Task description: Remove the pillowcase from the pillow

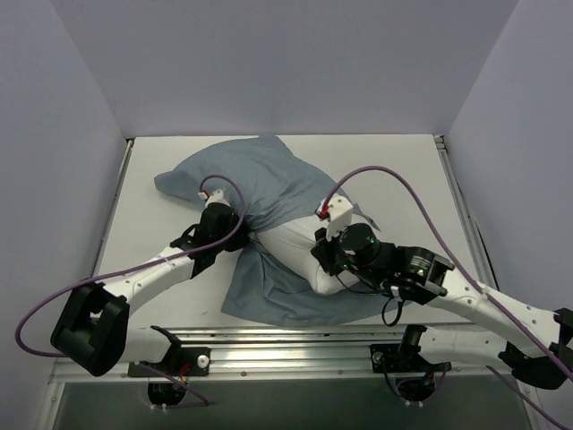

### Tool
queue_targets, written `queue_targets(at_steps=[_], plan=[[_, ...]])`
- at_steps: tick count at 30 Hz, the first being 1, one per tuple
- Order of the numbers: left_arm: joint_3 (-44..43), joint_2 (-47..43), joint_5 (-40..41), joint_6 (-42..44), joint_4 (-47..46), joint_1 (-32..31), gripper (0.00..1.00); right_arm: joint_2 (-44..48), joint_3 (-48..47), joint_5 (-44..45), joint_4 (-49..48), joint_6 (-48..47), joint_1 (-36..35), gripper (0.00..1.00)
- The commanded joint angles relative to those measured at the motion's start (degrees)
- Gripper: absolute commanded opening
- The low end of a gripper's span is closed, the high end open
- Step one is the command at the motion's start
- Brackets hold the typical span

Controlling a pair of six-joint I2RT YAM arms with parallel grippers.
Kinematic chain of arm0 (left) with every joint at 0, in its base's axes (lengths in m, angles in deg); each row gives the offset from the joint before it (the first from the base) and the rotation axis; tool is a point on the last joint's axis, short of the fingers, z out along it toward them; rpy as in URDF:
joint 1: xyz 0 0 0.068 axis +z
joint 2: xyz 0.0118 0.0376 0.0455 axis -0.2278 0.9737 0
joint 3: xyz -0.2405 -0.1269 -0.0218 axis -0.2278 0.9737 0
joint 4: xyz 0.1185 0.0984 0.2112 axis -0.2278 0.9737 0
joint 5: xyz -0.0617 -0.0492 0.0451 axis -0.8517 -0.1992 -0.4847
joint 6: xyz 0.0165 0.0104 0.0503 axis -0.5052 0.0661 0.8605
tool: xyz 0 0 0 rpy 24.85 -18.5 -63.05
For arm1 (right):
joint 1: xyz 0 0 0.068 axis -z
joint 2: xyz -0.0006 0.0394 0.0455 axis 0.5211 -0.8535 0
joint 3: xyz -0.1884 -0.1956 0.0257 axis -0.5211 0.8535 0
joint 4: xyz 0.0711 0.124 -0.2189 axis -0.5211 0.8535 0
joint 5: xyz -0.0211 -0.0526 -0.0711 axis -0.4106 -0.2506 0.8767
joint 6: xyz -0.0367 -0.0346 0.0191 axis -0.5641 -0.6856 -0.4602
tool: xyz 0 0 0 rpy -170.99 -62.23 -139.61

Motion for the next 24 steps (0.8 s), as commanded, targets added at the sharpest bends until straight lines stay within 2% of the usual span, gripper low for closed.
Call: queue_targets(at_steps=[1, 5, 9, 14, 15, 18, 19, 21, 22, 24], plan=[[-2.6, 2.9, 13.0, -0.4, 1.5, 4.4, 0.02, 10.1, -7.5, -5.3, 1.3, 1.2, -0.5, 0.0], [-5.1, 8.6, 14.3, -1.3, 0.7, 8.4, 0.02, 14.8, -10.7, -6.4, 5.6, 1.4, -0.5, 0.0], [-9.6, 14.8, 12.8, -1.9, -0.9, 11.3, 0.02, 17.1, -10.0, -11.4, 4.6, 1.6, -0.5, 0.0], [-17.9, 22.7, 1.9, 0.0, -5.5, 11.2, 0.07, 11.6, -3.4, -22.1, -4.3, 2.0, -0.6, 0.0], [-19.8, 22.8, 0.9, 0.1, -5.7, 11.0, 0.08, 10.4, -2.1, -27.2, -6.4, 2.5, -0.5, 0.0], [-21.0, 20.7, -1.5, 1.7, -5.4, 10.5, 0.19, 4.6, 2.4, -32.0, -14.1, 4.2, -0.8, 0.0], [-20.8, 19.5, -1.9, 2.6, -5.1, 10.5, 0.3, 1.8, 3.8, -31.9, -15.6, 4.5, -0.7, 0.0], [-20.4, 15.4, -1.5, 3.6, -2.1, 10.6, 0.44, -0.7, 3.6, -30.5, -16.2, 4.4, -0.8, 0.06], [-19.6, 13.5, -1.0, 4.8, 2.4, 10.7, 0.61, -2.4, 2.7, -27.5, -15.8, 4.0, -0.8, 0.09], [-18.2, 7.1, 0.7, 5.5, 6.0, 10.7, 0.76, -3.1, 1.8, -21.9, -13.6, 4.1, -0.5, 0.21]])
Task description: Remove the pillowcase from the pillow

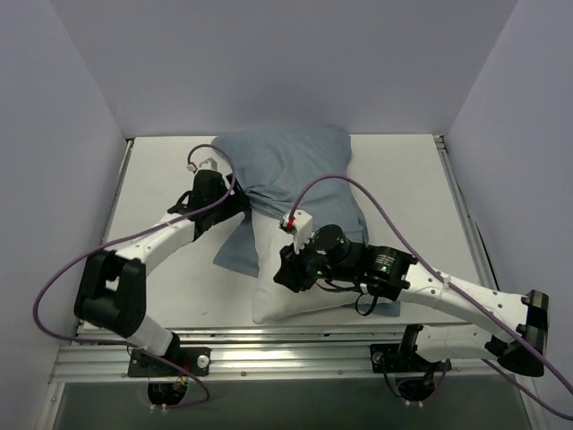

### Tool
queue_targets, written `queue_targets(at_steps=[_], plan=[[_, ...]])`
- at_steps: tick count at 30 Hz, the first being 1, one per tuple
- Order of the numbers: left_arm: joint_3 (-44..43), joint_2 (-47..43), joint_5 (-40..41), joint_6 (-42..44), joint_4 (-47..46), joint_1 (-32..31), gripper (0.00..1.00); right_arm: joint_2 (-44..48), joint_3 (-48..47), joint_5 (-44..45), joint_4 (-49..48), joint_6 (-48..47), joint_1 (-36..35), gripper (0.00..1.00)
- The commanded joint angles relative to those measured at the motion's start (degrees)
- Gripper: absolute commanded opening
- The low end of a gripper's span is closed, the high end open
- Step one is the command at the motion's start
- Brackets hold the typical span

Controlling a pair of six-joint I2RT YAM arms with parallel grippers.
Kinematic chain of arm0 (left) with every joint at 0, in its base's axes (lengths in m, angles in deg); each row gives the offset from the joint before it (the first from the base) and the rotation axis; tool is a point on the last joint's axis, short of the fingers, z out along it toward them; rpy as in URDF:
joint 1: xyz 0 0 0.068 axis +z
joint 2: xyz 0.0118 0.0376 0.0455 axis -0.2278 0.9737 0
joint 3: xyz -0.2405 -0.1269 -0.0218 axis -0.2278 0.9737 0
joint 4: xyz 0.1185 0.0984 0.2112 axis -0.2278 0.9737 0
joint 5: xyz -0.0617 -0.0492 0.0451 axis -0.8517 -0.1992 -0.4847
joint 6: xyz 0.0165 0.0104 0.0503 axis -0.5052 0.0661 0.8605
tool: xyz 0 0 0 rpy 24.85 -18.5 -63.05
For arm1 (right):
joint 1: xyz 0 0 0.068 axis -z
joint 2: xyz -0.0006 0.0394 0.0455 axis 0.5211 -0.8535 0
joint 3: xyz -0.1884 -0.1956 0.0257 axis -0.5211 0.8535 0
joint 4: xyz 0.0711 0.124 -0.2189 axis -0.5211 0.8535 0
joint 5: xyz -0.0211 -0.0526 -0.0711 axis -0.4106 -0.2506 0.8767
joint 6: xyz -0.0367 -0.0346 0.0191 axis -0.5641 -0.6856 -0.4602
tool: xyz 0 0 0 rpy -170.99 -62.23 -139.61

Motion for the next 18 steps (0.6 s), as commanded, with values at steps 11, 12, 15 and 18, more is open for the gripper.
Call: queue_targets(at_steps=[11, 12, 15, 18], plan=[[5.6, -33.5, 1.2, -0.1, 20.0, -15.6, 0.95, 4.5, -2.2, 32.1, 11.8, 5.6, 12.1, 0.88], [6.1, -33.3, 0.5, -1.2, 19.4, -17.3, 0.95, 3.9, -1.4, 31.2, 12.5, 6.6, 15.1, 0.89], [7.7, -31.5, -0.9, -3.4, 14.6, -22.6, 0.95, 3.6, 1.1, 26.0, 11.6, 8.4, 19.1, 0.87], [8.3, -28.1, -0.7, -2.6, 10.0, -24.4, 0.95, 3.5, 5.8, 20.6, 6.6, 8.9, 19.8, 0.85]])
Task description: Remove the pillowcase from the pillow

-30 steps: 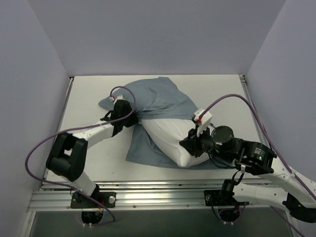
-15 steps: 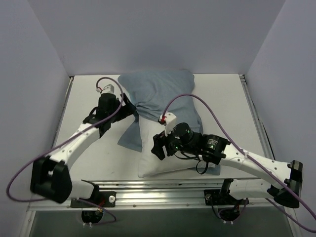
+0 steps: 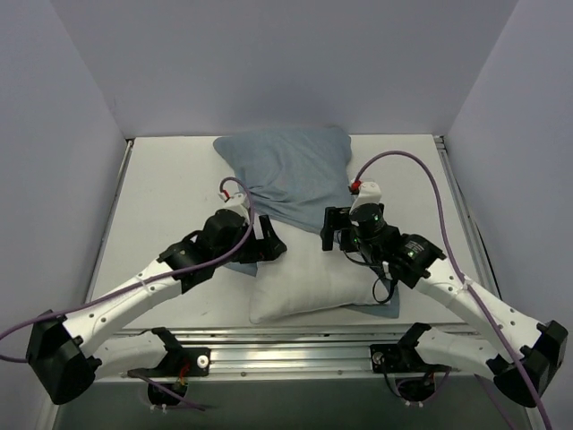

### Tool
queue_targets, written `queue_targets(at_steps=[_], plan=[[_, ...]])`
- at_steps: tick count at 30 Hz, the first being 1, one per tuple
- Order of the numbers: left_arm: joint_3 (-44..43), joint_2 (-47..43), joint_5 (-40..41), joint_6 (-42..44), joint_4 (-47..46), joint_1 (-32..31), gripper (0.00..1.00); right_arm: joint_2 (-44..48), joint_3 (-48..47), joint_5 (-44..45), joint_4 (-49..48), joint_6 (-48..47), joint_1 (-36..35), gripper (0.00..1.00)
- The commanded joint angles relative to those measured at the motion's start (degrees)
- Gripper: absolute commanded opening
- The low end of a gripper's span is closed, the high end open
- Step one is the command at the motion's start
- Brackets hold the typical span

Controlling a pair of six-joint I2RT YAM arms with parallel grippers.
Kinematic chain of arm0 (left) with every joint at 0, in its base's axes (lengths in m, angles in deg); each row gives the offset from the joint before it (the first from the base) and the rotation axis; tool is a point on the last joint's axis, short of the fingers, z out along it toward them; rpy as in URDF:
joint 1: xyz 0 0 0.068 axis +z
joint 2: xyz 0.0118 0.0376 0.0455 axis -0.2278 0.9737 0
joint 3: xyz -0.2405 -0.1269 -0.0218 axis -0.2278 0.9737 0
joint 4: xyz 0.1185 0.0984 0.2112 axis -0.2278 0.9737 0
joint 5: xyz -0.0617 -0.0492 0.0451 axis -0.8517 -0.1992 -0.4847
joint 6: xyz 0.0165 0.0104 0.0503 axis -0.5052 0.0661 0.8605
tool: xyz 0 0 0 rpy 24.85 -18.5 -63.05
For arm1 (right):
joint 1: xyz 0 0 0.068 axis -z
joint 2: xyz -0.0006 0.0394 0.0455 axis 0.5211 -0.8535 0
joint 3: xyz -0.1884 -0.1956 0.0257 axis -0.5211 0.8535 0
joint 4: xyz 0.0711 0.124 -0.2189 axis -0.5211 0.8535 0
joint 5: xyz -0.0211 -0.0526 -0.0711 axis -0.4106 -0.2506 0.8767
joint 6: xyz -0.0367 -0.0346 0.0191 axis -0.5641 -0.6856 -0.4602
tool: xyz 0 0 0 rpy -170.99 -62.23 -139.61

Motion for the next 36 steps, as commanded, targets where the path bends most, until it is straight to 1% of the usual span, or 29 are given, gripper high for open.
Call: queue_targets(at_steps=[1, 3, 4, 5, 6, 7, 10, 13, 16, 19, 21, 23, 24, 25, 26, 27, 29, 30, 31, 34, 36], plan=[[0.5, 3.3, -1.0, -0.5, -5.8, -1.0, 0.95, -1.9, 5.5, -7.3, -4.9, 2.3, 0.6, 0.84], [-0.1, 5.7, 2.0, 0.2, -4.9, -0.3, 0.94, -5.2, 6.9, -12.6, -8.0, 2.3, 0.5, 0.81], [-1.2, 6.4, 2.9, 1.4, -3.3, 0.6, 0.94, -6.1, 7.4, -17.9, -11.8, 3.2, -0.3, 0.8], [-1.5, 7.3, 3.4, 1.9, -2.7, 1.8, 0.93, -6.9, 8.5, -19.3, -13.7, 3.7, -1.0, 0.79], [-1.8, 7.6, 3.1, 2.4, -2.2, 5.2, 0.93, -8.2, 8.5, -20.2, -15.6, 4.1, -2.0, 0.78], [-2.1, 7.8, 2.4, 3.5, -1.9, 7.2, 0.93, -8.7, 8.5, -20.6, -17.9, 4.7, -4.2, 0.78], [-3.9, 7.2, -0.8, 6.1, -0.7, 14.3, 0.93, -12.2, 5.6, -20.7, -21.9, 4.6, -7.8, 0.78], [-7.7, 5.7, 0.3, 10.7, 3.0, 14.8, 0.93, -15.6, 2.1, -21.5, -24.7, 4.1, -8.7, 0.78], [-11.0, 2.8, -0.6, 13.5, 6.6, 14.5, 0.95, -17.0, -0.8, -20.7, -25.3, 2.6, -9.1, 0.78], [-11.5, -1.4, 0.3, 16.5, 9.4, 12.8, 0.96, -15.9, -3.0, -15.2, -22.8, 1.0, -9.2, 0.78], [-10.9, -4.2, 3.2, 18.0, 10.9, 9.2, 0.96, -13.6, -2.8, -9.9, -21.6, 0.5, -9.0, 0.79], [-10.6, -5.3, 5.4, 19.5, 12.9, 5.8, 0.97, -11.9, -1.7, -7.6, -20.0, 0.5, -8.7, 0.79], [-10.3, -5.3, 7.6, 19.8, 13.4, 2.2, 0.97, -9.9, -1.2, -6.6, -19.6, 0.5, -8.5, 0.8], [-10.0, -5.0, 8.5, 20.2, 14.1, 0.3, 0.97, -8.9, 0.0, -5.1, -18.7, 0.4, -8.4, 0.8], [-9.8, -3.9, 9.6, 20.3, 14.1, -1.5, 0.97, -7.8, 0.6, -4.5, -18.7, 0.5, -8.2, 0.82], [-9.7, -3.2, 11.7, 20.3, 14.2, -4.9, 0.97, -6.1, 1.3, -4.1, -18.7, 0.5, -8.0, 0.82], [-9.9, -0.1, 14.4, 20.3, 14.4, -8.2, 0.97, -4.5, 3.5, -3.0, -15.7, 0.8, -6.8, 0.85], [-10.1, 1.0, 15.9, 20.0, 14.5, -11.2, 0.97, -3.1, 4.3, -2.9, -15.1, 0.9, -6.2, 0.85], [-10.8, 3.5, 18.2, 19.8, 14.5, -12.5, 0.97, -2.4, 5.3, -2.7, -14.1, 1.2, -5.1, 0.86], [-11.9, 7.7, 21.9, 18.3, 14.6, -16.1, 0.97, 0.2, 8.7, -2.7, -13.3, 1.8, -3.6, 0.86], [-12.8, 11.2, 23.2, 16.2, 15.1, -16.5, 0.97, 1.6, 11.1, -3.4, -13.3, 2.6, -2.4, 0.86]])
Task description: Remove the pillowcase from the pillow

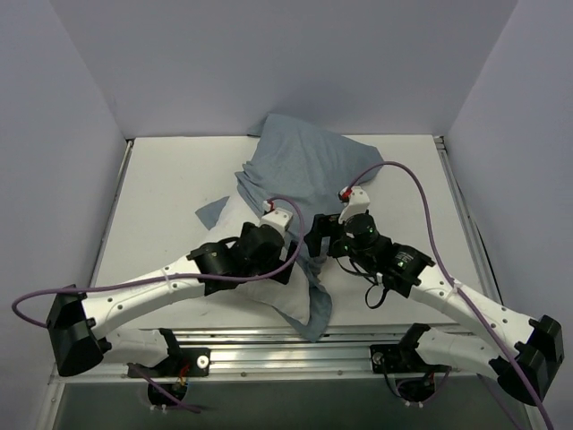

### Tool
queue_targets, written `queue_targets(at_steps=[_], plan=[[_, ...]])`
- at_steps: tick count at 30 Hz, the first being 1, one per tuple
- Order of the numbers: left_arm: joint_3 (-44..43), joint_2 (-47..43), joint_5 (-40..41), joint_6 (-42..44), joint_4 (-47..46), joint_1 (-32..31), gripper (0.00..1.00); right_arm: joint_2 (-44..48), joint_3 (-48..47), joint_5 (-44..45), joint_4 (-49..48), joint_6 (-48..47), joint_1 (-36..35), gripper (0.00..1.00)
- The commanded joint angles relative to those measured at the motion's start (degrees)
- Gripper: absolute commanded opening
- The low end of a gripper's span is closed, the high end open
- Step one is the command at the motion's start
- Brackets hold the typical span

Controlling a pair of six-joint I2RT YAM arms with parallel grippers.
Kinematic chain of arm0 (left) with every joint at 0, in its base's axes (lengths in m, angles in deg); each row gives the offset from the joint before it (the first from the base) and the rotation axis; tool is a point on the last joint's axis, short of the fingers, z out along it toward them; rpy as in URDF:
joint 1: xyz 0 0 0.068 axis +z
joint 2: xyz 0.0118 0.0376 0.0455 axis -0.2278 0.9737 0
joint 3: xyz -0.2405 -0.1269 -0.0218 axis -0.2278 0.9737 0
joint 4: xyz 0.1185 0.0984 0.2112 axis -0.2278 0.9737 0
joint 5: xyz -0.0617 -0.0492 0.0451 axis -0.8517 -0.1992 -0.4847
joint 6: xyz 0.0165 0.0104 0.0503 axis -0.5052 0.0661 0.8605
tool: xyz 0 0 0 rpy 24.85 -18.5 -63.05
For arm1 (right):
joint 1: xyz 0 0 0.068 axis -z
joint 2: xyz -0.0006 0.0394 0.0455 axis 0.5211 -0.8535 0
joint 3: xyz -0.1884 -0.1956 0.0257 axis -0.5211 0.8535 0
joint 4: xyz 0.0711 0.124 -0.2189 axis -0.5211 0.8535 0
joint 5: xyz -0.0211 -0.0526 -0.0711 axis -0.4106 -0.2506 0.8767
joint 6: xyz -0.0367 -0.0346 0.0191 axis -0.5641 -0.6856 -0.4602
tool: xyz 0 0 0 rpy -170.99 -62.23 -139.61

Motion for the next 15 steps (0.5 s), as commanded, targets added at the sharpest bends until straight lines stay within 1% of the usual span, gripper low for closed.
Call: queue_targets(at_steps=[1, 5, 6, 8, 9, 12, 13, 15], plan=[[-3.4, 4.1, 6.3, -5.0, 2.6, -0.9, 0.97, 1.9, 3.3, 1.3, 1.9, 1.3, 1.3, 0.86], [-0.6, 5.9, 8.5, -9.6, 1.7, -0.1, 0.96, 1.9, 5.7, -3.1, -0.7, 0.9, 1.4, 0.86], [1.2, 5.9, 8.2, -10.1, 0.9, 0.1, 0.88, 1.2, 6.4, -5.6, -1.4, 0.6, 1.4, 0.86], [2.6, 5.7, 7.9, -10.9, -1.1, 0.7, 0.76, 0.3, 7.0, -7.6, -3.1, 0.4, 1.3, 0.86], [3.8, 5.6, 7.5, -11.0, -2.5, 0.7, 0.61, -0.5, 7.4, -9.0, -5.3, 0.6, 1.1, 0.86], [4.8, 5.0, 6.4, -11.2, -4.3, 1.4, 0.38, -1.8, 8.7, -12.0, -7.7, 0.5, 0.8, 0.86], [5.3, 4.7, 6.1, -11.2, -4.5, 1.5, 0.23, -2.0, 9.0, -13.4, -9.0, 0.1, 0.3, 0.86], [5.5, 4.4, 5.6, -11.1, -4.8, 2.2, 0.07, -3.3, 9.1, -13.6, -9.8, -0.3, -0.6, 0.86]])
